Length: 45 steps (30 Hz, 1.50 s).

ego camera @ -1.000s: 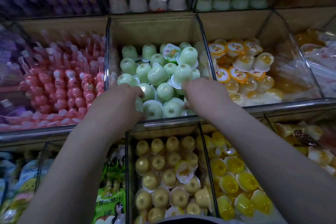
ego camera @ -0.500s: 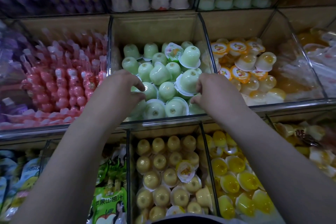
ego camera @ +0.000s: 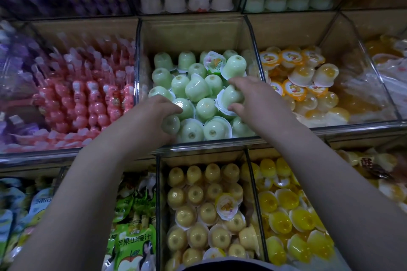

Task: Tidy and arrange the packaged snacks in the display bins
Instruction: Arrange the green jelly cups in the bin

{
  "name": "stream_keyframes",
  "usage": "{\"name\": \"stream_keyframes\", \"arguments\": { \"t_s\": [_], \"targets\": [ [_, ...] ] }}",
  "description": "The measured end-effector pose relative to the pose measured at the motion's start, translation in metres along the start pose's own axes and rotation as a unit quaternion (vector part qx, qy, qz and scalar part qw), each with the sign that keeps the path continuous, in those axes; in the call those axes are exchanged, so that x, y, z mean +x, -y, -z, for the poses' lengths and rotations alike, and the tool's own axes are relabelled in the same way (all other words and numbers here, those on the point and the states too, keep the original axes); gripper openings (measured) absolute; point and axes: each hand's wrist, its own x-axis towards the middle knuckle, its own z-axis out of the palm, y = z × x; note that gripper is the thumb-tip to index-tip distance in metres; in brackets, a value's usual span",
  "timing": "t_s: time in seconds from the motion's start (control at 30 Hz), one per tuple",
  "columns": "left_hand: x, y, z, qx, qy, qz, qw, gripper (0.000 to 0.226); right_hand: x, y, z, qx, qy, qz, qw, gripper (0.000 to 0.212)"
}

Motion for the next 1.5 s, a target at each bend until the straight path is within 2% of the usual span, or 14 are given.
{"name": "stream_keyframes", "arguments": {
  "t_s": [0.17,0.33,0.5,0.57,0.63,0.77,0.9,0.97,1.03,1.13,1.27,1.5],
  "targets": [
    [0.0,0.001,-0.003,-0.03,-0.074,-0.007,0.997,0.05,-0.002,-0.004,-0.005,0.043,-0.046,0.0,0.998,0.052],
    [-0.003,-0.001,0.006,-0.121,-0.111,-0.02,0.986,0.048,-0.005,-0.005,-0.008,0.091,-0.091,0.018,0.992,0.045],
    [0.012,-0.015,0.009,-0.147,-0.175,-0.061,0.972,0.041,-0.005,0.006,-0.015,0.15,-0.139,0.082,0.975,0.031],
    [0.022,-0.019,0.002,-0.147,-0.167,-0.065,0.973,0.041,-0.005,0.01,-0.02,0.159,-0.126,0.106,0.973,0.029],
    [0.03,-0.02,-0.007,-0.133,-0.124,-0.056,0.982,0.043,-0.005,0.012,-0.025,0.162,-0.116,0.114,0.973,0.028],
    [0.031,-0.017,-0.014,-0.139,-0.101,-0.058,0.983,0.047,-0.004,0.01,-0.027,0.158,-0.137,0.095,0.973,0.026],
    [0.032,-0.014,-0.012,-0.133,-0.1,-0.054,0.985,0.051,0.011,0.016,-0.018,0.059,-0.155,0.119,0.979,0.032],
    [0.034,-0.015,-0.015,-0.139,-0.105,-0.062,0.983,0.056,0.026,0.024,-0.012,-0.016,-0.103,0.158,0.982,0.045],
    [0.034,-0.014,-0.021,-0.148,-0.121,-0.069,0.979,0.062,0.043,0.033,-0.008,-0.078,0.002,0.179,0.981,0.051],
    [0.033,-0.01,-0.029,-0.14,-0.157,-0.057,0.976,0.065,0.063,0.044,-0.009,-0.106,0.109,0.181,0.972,0.044],
    [0.032,-0.011,-0.031,-0.171,-0.182,-0.05,0.967,0.067,0.078,0.046,-0.007,-0.162,0.15,0.188,0.957,0.047],
    [0.027,-0.011,-0.03,-0.181,-0.192,-0.045,0.964,0.059,0.088,0.038,0.002,-0.247,0.163,0.18,0.938,0.055]
  ]
}}
